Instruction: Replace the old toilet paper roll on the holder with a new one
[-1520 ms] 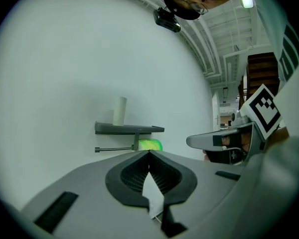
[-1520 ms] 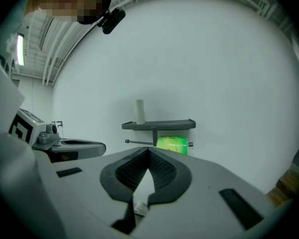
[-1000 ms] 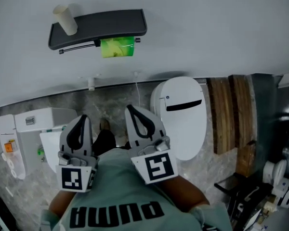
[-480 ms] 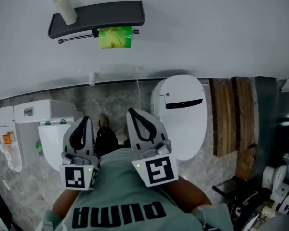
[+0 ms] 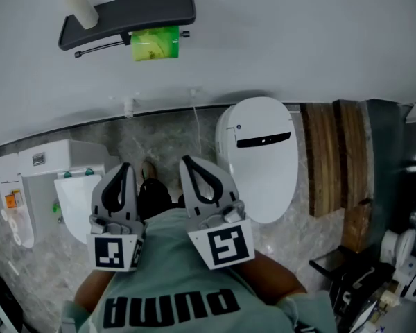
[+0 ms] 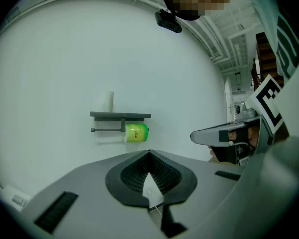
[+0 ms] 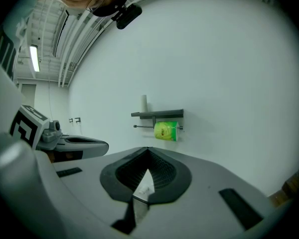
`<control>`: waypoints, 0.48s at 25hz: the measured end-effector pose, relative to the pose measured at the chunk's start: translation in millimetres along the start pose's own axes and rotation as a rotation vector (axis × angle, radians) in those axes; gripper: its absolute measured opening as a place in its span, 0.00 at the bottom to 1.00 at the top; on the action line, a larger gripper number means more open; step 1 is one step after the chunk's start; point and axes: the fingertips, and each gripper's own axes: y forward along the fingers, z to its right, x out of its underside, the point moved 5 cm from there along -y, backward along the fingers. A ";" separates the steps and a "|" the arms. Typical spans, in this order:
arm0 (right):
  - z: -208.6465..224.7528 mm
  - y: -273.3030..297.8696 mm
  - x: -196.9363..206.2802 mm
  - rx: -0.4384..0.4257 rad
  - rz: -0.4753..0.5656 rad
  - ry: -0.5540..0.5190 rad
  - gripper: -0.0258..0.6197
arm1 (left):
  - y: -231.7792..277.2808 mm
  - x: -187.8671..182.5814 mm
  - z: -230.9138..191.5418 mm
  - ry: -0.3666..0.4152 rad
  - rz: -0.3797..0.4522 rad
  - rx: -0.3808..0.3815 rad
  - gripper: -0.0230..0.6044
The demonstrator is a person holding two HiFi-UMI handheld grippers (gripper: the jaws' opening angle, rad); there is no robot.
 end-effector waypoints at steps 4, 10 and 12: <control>-1.0 -2.4 1.3 -0.004 -0.003 -0.010 0.04 | -0.9 1.1 1.2 0.002 0.004 -0.002 0.04; -2.4 -0.1 -1.5 -0.015 0.005 -0.008 0.04 | 1.3 -0.3 -0.8 0.006 -0.002 -0.001 0.04; -2.4 0.3 -1.7 -0.016 0.007 -0.011 0.04 | 1.1 -0.2 -1.9 0.002 -0.003 -0.005 0.04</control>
